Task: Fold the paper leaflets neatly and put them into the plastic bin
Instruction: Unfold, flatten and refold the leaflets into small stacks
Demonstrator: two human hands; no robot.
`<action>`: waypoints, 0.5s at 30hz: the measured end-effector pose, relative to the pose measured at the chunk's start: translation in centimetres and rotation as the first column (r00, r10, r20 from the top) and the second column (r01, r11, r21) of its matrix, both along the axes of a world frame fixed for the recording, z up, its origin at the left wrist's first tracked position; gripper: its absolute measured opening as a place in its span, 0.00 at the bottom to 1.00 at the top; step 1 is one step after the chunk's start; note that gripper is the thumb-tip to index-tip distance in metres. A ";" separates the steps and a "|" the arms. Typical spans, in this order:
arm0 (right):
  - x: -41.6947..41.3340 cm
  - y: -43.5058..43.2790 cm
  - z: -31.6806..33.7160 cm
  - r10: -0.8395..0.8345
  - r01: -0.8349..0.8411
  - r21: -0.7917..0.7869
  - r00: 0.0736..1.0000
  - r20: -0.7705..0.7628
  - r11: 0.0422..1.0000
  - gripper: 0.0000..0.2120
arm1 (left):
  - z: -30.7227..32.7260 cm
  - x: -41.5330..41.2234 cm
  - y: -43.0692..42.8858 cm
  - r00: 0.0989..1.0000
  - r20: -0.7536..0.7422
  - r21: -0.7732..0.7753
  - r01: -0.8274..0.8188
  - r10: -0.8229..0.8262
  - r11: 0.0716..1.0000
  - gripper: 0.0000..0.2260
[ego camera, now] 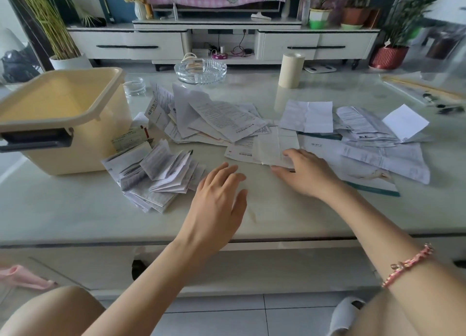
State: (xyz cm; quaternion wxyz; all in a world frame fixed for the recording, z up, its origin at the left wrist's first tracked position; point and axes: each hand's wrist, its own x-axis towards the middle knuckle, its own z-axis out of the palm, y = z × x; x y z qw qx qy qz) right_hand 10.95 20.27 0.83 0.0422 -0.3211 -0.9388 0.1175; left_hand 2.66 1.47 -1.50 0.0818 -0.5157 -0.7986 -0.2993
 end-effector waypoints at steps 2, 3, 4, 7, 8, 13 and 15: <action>0.2 0.1 0.1 -0.020 0.021 0.017 0.998 -0.051 1.000 0.22 | 0.1 0.1 0.2 1.000 0.021 -0.003 0.016 -0.015 1.000 0.18; 0.3 0.1 0.2 -0.023 0.025 0.021 0.998 -0.065 0.999 0.19 | 0.1 0.2 0.3 0.999 0.038 0.000 0.017 -0.017 1.000 0.18; 0.4 0.2 0.2 -0.027 0.028 0.017 0.997 -0.079 0.999 0.16 | 0.1 0.3 0.4 0.998 0.063 0.007 0.014 -0.014 1.000 0.17; 0.8 0.0 0.4 -0.041 0.035 -0.042 0.987 -0.158 0.999 0.15 | 0.7 0.9 0.6 0.984 0.179 0.042 -0.002 -0.006 0.999 0.13; 0.9 -0.1 0.5 -0.044 0.031 -0.068 0.979 -0.198 0.997 0.17 | 0.9 1.1 0.7 0.974 0.228 0.054 -0.005 -0.007 0.999 0.12; 1.3 -1.7 1.9 -0.049 -0.078 -0.308 0.922 -0.383 0.948 0.16 | 1.6 1.6 1.2 0.806 0.592 0.131 -0.076 -0.016 0.988 0.14; 2.0 -3.0 2.8 -0.091 -0.195 -0.513 0.872 -0.481 0.836 0.14 | 1.9 1.5 1.5 0.606 0.788 0.205 -0.093 -0.108 0.974 0.17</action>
